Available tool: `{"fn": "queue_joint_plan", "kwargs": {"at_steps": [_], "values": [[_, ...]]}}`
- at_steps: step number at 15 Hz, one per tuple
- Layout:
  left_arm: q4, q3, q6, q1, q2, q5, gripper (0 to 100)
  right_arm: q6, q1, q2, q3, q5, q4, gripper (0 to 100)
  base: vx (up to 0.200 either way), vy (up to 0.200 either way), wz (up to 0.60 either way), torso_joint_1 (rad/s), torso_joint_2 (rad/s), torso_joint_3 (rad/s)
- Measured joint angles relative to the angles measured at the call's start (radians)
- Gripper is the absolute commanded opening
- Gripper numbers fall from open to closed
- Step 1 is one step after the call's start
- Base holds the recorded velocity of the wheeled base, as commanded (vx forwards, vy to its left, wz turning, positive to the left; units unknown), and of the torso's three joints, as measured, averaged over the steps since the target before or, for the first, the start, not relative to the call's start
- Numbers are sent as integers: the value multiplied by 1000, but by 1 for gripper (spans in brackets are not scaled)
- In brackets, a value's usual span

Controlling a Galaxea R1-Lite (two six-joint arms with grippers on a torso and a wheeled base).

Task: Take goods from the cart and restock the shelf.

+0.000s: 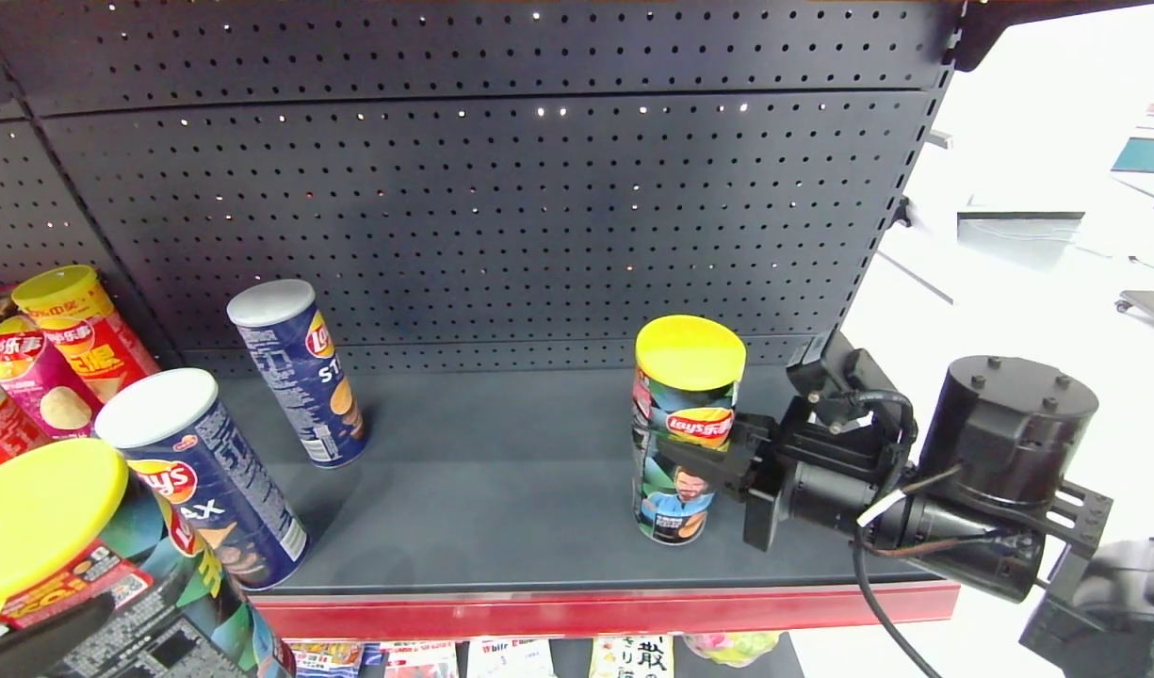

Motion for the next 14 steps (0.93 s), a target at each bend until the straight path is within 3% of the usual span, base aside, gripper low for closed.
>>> {"fn": "queue_joint_plan", "kwargs": {"at_steps": [14], "values": [[0, 0, -2, 0, -8, 12, 0, 35, 86, 32, 58, -110, -27, 0, 0, 0, 0, 0, 0, 0]]}}
